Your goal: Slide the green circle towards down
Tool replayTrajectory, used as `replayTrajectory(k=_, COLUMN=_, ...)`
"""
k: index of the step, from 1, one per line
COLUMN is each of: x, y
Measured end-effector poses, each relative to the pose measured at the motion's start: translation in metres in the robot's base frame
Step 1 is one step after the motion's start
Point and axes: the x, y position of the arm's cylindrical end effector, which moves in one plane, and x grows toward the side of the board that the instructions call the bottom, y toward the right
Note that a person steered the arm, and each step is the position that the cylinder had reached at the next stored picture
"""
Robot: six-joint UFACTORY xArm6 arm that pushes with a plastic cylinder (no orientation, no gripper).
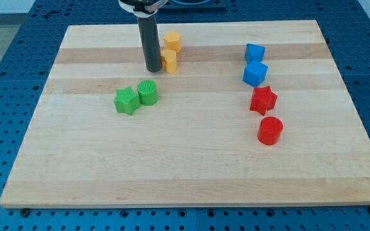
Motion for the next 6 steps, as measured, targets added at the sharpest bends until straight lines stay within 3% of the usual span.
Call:
replayTrajectory(k=3, x=-0.004, y=0.001)
replayTrajectory(k=4, x=0.01, y=-0.037)
replayTrajectory(k=5, x=0.036, y=-0.029)
replayTrajectory(k=6, x=0.072, y=0.014)
